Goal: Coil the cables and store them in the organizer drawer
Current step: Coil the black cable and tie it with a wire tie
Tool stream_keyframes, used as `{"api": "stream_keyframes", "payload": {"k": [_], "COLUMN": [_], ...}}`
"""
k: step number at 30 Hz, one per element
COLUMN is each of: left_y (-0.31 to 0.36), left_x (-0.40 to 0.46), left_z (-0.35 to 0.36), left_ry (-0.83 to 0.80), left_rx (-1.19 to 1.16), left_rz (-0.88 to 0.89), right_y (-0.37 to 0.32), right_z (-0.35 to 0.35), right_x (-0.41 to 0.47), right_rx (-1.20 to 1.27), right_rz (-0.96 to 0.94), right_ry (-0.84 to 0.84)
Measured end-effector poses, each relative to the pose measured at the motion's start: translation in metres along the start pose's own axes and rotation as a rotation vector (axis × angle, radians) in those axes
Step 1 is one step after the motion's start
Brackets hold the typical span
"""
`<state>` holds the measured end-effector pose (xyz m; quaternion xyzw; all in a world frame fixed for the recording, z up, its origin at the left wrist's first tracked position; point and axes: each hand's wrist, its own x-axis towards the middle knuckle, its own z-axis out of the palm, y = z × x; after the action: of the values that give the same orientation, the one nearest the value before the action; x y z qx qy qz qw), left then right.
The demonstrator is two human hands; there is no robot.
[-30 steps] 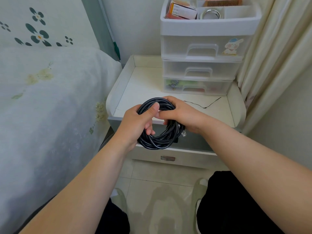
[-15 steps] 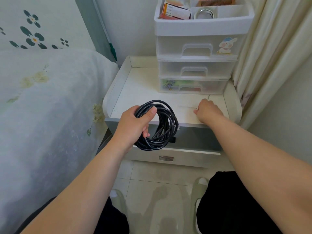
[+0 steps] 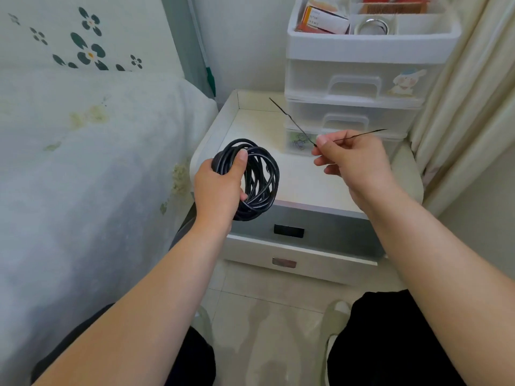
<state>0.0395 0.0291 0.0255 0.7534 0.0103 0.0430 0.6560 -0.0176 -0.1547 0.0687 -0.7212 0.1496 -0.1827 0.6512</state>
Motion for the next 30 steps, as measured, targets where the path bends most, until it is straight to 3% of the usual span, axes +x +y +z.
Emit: {"api": "stream_keyframes", "payload": {"k": [4, 11, 21, 26, 30], "left_y": [0.004, 0.012, 0.009, 0.007, 0.007], "left_x": [0.003, 0.006, -0.02, -0.018, -0.015], "left_z": [-0.004, -0.01, 0.006, 0.008, 0.007], "left_ry": [0.123, 0.213, 0.055, 0.023, 0.017], "left_rx": [-0.001, 0.019, 0.169, 0.12, 0.078], "left_rz": [0.032, 0.151, 0.338, 0.269, 0.197], "right_y": [-0.006, 0.003, 0.007, 0.006, 0.006], "right_z": [0.018, 0.034, 0.073, 0.087, 0.093], "right_x": [-0.014, -0.017, -0.03, -0.038, -0.041], "right_rx": [-0.137, -0.315, 0.062, 0.245, 0.318], "right_rz": [0.063, 0.129, 0.145, 0.126, 0.129], "right_ry": [-0.13, -0.143, -0.033, 0.095, 0.084]}}
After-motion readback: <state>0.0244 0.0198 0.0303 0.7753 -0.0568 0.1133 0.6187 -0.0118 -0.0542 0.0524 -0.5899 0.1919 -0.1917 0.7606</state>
